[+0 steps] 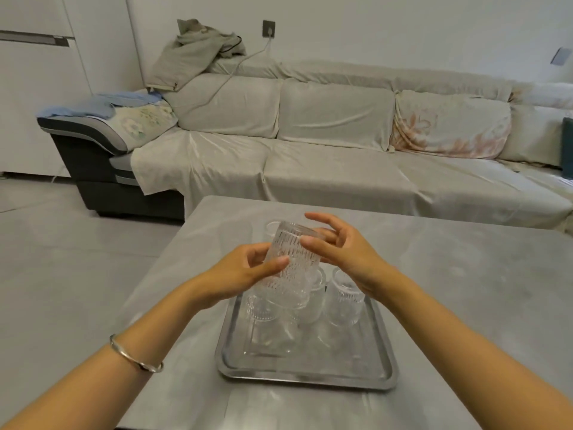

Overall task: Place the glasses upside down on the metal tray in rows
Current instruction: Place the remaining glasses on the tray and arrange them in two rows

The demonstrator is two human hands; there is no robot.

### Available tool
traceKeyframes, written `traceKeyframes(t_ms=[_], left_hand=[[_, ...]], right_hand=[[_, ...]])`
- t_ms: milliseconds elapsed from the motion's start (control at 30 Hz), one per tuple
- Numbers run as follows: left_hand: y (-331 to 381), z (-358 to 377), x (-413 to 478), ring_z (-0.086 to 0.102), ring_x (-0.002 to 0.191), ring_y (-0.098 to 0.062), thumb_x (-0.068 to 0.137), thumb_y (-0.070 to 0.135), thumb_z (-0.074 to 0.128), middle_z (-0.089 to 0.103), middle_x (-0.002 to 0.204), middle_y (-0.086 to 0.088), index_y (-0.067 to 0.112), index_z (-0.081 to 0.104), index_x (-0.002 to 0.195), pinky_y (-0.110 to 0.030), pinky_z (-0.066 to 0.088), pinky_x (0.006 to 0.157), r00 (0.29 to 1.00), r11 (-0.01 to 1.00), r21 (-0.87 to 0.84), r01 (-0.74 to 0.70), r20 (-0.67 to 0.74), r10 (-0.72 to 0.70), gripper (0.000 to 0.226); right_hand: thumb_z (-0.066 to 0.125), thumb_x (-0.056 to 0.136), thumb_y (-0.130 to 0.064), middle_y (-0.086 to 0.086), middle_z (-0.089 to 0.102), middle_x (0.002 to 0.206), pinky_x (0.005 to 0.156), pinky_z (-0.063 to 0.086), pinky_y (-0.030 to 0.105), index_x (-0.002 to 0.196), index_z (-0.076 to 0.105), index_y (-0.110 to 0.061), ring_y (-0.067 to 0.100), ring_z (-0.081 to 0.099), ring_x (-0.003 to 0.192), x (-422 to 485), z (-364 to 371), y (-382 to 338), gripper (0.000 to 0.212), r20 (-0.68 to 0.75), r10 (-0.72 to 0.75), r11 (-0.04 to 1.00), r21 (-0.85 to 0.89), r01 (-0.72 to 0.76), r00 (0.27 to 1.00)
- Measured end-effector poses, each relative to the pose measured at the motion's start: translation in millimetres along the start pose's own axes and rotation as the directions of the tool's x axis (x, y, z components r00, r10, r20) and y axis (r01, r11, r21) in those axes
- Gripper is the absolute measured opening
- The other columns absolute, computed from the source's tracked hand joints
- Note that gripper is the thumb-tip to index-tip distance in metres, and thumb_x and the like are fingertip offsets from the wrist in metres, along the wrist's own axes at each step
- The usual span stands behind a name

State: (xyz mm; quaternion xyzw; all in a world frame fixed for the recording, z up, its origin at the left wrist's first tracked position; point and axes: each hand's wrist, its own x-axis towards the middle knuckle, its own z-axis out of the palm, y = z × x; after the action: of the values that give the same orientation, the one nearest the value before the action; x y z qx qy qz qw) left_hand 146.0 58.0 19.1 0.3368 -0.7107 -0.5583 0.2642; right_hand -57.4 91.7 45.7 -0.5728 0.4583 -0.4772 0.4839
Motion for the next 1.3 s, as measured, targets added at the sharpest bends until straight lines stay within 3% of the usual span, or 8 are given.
traceKeyframes(t_ms=[100,233,400,533,767,933,1100,1300], left_hand=[[-19.0,5.3,-15.0,0.066,0.104,-0.009,0.077,0.044,0.063,0.071,0.111,0.011,0.03,0.062,0.115,-0.016,0.05,0.081,0.999,0.999,-0.04,-0.031,-0.038,0.029,0.04],[-41.2,5.2,-31.9,0.064,0.105,-0.005,0.076,0.041,0.067,0.07,0.111,0.017,0.039,0.06,0.113,-0.013,0.05,0.077,0.995,0.998,-0.046,-0.038,-0.098,0.033,0.038],[-64.8,6.0,-44.4,0.063,0.106,-0.002,0.074,0.041,0.07,0.068,0.113,0.018,0.037,0.056,0.119,-0.019,0.052,0.085,0.982,0.999,0.027,-0.028,-0.186,0.032,0.048],[-85.0,9.7,-48.1,0.063,0.107,-0.007,0.069,0.044,0.073,0.067,0.116,0.009,0.03,0.057,0.12,-0.029,0.051,0.093,0.976,0.996,0.089,-0.001,-0.217,0.021,0.055],[-111.0,12.0,-51.8,0.061,0.103,-0.005,0.054,0.052,0.078,0.065,0.112,0.012,0.038,0.056,0.117,-0.014,0.051,0.081,0.972,0.992,0.117,0.049,-0.235,-0.02,0.068],[-120.2,11.1,-51.0,0.06,0.106,-0.003,0.054,0.051,0.079,0.065,0.115,0.012,0.034,0.056,0.121,-0.015,0.052,0.08,0.975,0.99,0.12,0.07,-0.217,-0.043,0.073],[-121.0,13.1,-52.4,0.058,0.103,0.008,0.055,0.052,0.079,0.064,0.111,0.021,0.053,0.052,0.112,-0.011,0.051,0.076,0.977,0.99,0.124,0.072,-0.207,-0.045,0.063],[-123.2,13.0,-52.5,0.056,0.102,0.013,0.056,0.05,0.078,0.062,0.113,0.021,0.053,0.051,0.111,-0.009,0.049,0.075,0.978,0.992,0.102,0.078,-0.202,-0.057,0.061]], right_hand=[[0.074,0.059,-0.049,0.0,0.066,0.118,0.076,0.056,0.02,0.125,0.053,-0.021,0.007,0.069,0.097,-9.6,14.3,15.2,0.075,0.018,0.045,0.996,-0.073,-0.044,0.999],[0.065,0.059,-0.066,-0.002,0.067,0.107,0.072,0.059,0.026,0.103,0.062,-0.024,0.006,0.069,0.09,-18.8,29.2,37.8,0.061,0.012,0.1,0.971,-0.22,-0.095,0.995],[0.071,0.062,-0.06,-0.011,0.069,0.106,0.073,0.059,0.025,0.099,0.065,-0.044,0.005,0.069,0.092,-24.9,45.5,59.9,0.04,-0.006,0.068,0.984,-0.166,-0.068,0.998],[0.074,0.061,-0.059,-0.015,0.068,0.109,0.08,0.056,0.023,0.104,0.062,-0.051,0.005,0.067,0.099,-32.2,53.1,76.9,0.046,-0.015,0.054,0.981,-0.188,-0.056,0.998],[0.079,0.068,-0.04,-0.022,0.065,0.111,0.076,0.049,0.009,0.113,0.058,-0.049,-0.005,0.06,0.104,-41.1,61.0,99.5,0.05,-0.006,0.079,0.982,-0.174,-0.079,0.997],[0.079,0.073,-0.026,-0.019,0.063,0.113,0.073,0.048,0.007,0.116,0.057,-0.041,-0.003,0.059,0.107,-41.9,63.0,109.3,0.051,-0.003,0.098,0.983,-0.156,-0.097,0.995],[0.079,0.074,-0.021,-0.018,0.061,0.116,0.072,0.047,0.006,0.116,0.056,-0.041,-0.002,0.057,0.109,-44.3,64.1,116.0,0.052,-0.004,0.091,0.986,-0.137,-0.091,0.996],[0.079,0.073,-0.025,-0.018,0.059,0.12,0.073,0.047,0.005,0.118,0.056,-0.04,-0.002,0.055,0.112,-44.4,65.3,119.8,0.053,-0.002,0.105,0.987,-0.12,-0.104,0.995]])
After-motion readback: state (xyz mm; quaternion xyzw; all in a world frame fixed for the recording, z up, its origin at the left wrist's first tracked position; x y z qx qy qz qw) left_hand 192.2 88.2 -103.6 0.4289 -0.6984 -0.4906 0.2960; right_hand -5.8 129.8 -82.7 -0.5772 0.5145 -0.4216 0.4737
